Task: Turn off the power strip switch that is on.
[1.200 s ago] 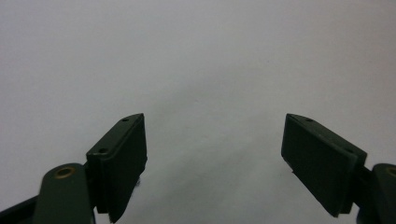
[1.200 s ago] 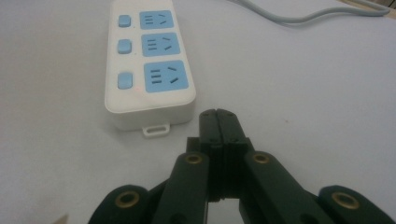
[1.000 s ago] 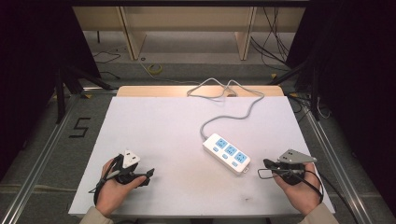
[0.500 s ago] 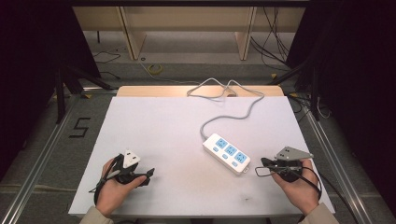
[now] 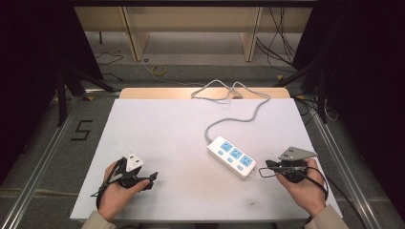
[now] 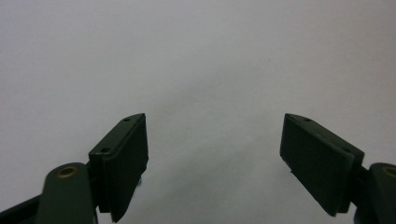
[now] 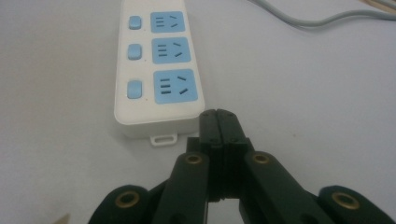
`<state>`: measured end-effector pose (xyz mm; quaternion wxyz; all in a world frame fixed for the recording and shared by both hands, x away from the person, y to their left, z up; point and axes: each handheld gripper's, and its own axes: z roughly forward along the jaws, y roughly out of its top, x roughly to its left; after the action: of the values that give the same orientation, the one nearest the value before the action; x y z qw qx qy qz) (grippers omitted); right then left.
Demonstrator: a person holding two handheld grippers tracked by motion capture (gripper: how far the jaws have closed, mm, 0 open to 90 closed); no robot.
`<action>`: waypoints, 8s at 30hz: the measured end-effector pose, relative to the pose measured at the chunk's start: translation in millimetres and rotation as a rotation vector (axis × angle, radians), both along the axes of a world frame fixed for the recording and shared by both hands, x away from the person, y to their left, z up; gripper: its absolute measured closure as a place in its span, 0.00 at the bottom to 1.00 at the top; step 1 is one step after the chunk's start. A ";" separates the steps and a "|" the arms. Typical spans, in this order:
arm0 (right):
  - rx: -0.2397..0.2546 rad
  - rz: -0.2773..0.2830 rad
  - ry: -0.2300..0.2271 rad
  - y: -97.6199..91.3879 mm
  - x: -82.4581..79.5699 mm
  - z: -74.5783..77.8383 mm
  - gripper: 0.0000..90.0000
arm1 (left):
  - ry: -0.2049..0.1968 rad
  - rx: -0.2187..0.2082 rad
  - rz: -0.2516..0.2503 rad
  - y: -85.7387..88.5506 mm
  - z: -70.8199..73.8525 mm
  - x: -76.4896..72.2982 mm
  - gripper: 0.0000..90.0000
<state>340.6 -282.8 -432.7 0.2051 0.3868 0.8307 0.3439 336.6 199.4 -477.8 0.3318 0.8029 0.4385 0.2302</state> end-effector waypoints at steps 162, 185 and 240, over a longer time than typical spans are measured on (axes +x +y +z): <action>-0.120 0.148 0.216 67.3 49.6 21.3 1.00 | -0.005 0.004 0.000 1.0 0.7 1.6 0.27; -0.129 0.158 0.249 77.8 52.9 21.0 1.00 | -0.007 0.005 -0.001 1.3 0.9 1.8 0.27; -0.180 0.177 0.325 92.1 57.7 7.1 1.00 | -0.007 0.005 -0.002 1.0 1.0 1.9 0.28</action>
<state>398.2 -190.7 -425.5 0.0710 0.3427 0.9111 0.2180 338.5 200.4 -476.8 0.3318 0.8031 0.4362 0.2338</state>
